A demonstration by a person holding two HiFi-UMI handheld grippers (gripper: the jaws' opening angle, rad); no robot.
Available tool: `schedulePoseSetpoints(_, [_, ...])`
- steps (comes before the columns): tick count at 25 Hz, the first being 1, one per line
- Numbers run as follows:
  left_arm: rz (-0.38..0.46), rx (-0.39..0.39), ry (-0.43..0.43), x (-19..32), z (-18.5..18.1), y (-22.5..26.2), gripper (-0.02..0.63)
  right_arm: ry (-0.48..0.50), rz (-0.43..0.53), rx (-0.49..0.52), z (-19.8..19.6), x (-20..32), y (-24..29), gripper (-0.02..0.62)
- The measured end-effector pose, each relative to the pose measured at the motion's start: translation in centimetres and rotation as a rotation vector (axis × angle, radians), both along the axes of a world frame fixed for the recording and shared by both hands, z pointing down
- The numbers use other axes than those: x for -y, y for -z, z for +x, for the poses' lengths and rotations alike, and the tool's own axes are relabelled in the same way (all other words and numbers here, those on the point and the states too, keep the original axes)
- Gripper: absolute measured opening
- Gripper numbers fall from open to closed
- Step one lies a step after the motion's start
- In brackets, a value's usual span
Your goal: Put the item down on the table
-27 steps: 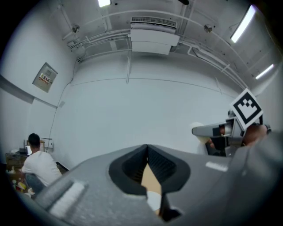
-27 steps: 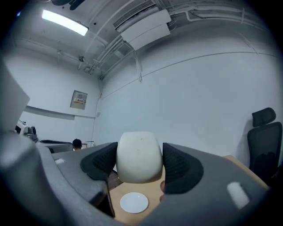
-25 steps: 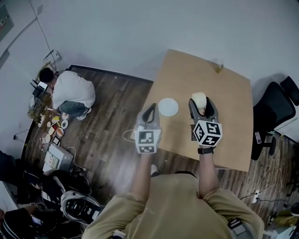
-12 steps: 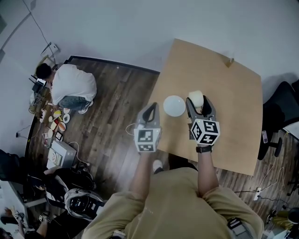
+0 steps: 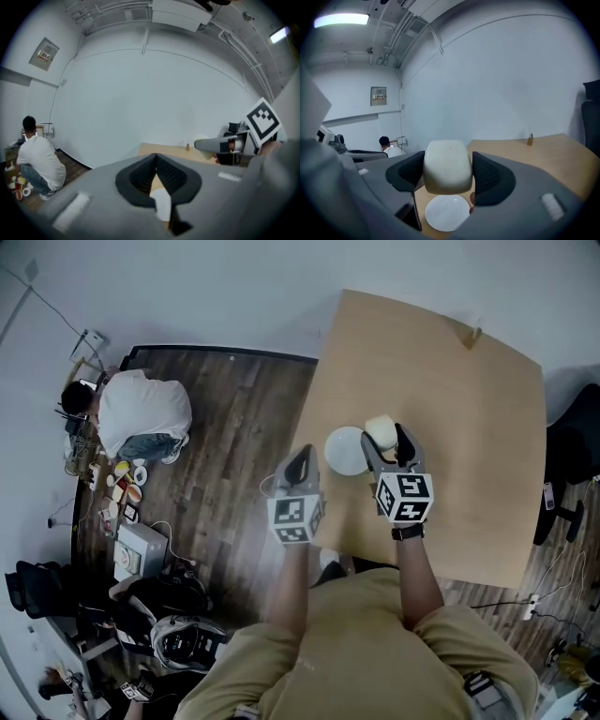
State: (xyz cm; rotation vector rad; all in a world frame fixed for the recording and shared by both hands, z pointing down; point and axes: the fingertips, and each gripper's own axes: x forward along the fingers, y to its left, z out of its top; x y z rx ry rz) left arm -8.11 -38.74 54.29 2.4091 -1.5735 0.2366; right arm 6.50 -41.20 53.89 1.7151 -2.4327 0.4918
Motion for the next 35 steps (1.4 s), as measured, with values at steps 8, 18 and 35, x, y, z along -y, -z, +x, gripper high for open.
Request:
schedulePoseSetpoints(8, [-0.124,0.031,-0.010,1.5,1.5,-6.0,0.003,0.033,-0.107,-0.014,0.2,2.0,-5.9,0.322])
schedulePoseSetpoints(18, [-0.222,0.036,-0.015,2.2,1.9,-11.3,0.003,0.093,-0.233,-0.025,-2.3,2.7,-13.0,0.322])
schedulePoseSetpoints(35, [-0.355,0.017,0.014,2.9,0.4,-19.3,0.003,0.184,-0.352,-0.191,-5.5,4.2,-23.6,0.322])
